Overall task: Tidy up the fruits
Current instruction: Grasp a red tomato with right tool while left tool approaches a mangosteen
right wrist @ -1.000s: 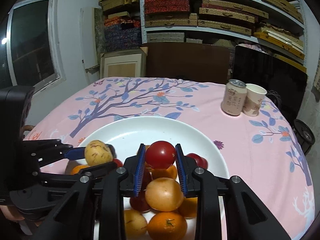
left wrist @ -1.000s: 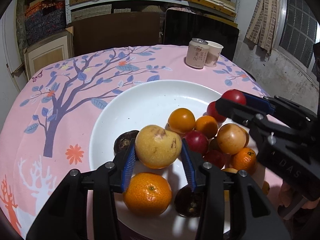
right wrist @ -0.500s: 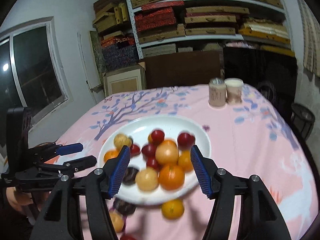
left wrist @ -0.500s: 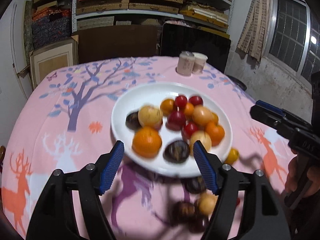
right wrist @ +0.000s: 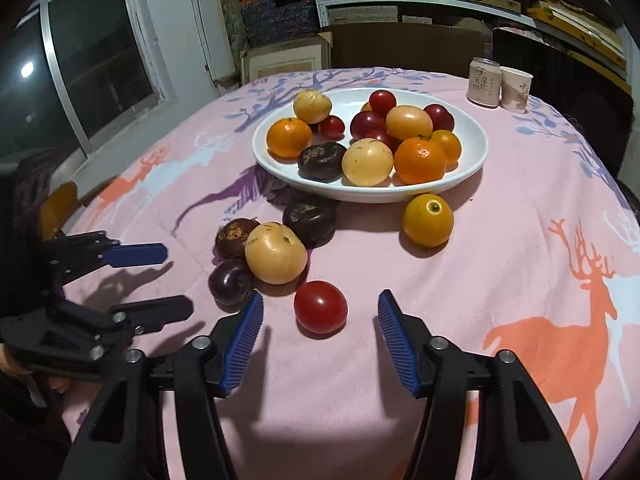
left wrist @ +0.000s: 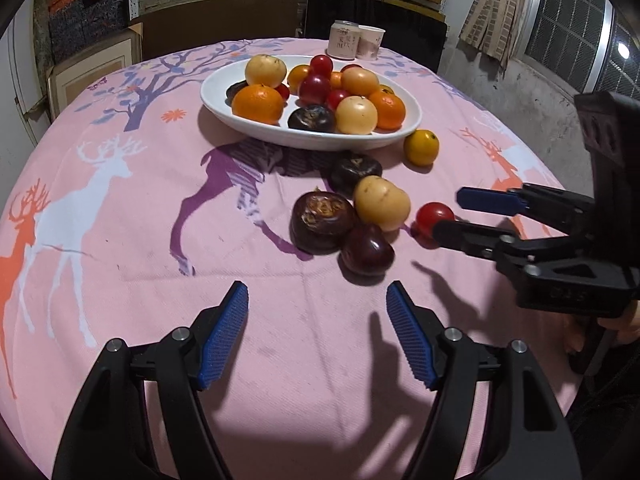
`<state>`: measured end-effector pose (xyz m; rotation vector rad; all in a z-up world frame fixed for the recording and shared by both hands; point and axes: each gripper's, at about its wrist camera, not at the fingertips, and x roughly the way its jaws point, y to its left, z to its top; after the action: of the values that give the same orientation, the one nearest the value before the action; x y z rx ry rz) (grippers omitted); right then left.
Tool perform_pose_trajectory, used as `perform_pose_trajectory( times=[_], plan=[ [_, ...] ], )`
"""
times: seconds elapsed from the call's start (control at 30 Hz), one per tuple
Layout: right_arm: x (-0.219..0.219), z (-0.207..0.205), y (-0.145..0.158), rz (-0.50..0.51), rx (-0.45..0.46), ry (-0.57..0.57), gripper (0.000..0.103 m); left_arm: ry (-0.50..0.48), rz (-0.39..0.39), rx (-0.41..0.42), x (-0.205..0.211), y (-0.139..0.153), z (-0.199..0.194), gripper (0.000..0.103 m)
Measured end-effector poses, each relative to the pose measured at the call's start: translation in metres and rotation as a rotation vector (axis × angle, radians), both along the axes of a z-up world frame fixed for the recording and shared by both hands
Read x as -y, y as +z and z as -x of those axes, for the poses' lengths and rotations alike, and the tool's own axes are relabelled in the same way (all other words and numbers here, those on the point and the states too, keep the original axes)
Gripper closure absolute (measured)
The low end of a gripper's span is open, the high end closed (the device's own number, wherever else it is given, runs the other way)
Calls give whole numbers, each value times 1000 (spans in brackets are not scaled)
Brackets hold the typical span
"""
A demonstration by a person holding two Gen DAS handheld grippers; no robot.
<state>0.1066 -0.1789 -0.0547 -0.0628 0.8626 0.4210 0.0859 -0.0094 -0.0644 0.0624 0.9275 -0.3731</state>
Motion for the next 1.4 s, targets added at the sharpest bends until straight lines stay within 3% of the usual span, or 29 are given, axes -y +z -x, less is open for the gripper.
perform_pose_trajectory(
  times=[0.17, 0.37, 0.6, 0.93, 1.27, 1.33, 1.4],
  plan=[
    [-8, -7, -7, 22, -32, 1, 63, -9, -2, -1, 5, -2, 3, 33],
    [-5, -12, -11, 21, -56, -11, 73, -5, 5, -11, 5, -6, 0, 33],
    [6, 5, 0, 14, 9, -37, 74, -1, -11, -7, 9, -6, -2, 33],
    [23, 26, -2, -3, 21, -75, 74, 33, -90, 49, 31, -2, -15, 33],
    [30, 29, 0, -52, 35, -83, 74, 58, -109, 57, 39, -3, -25, 32],
    [31, 29, 0, -60, 30, -83, 74, 57, -106, 58, 39, -3, -25, 35],
    [33, 29, 0, -70, 29, -84, 74, 51, -91, 64, 40, -2, -25, 54]
  ],
)
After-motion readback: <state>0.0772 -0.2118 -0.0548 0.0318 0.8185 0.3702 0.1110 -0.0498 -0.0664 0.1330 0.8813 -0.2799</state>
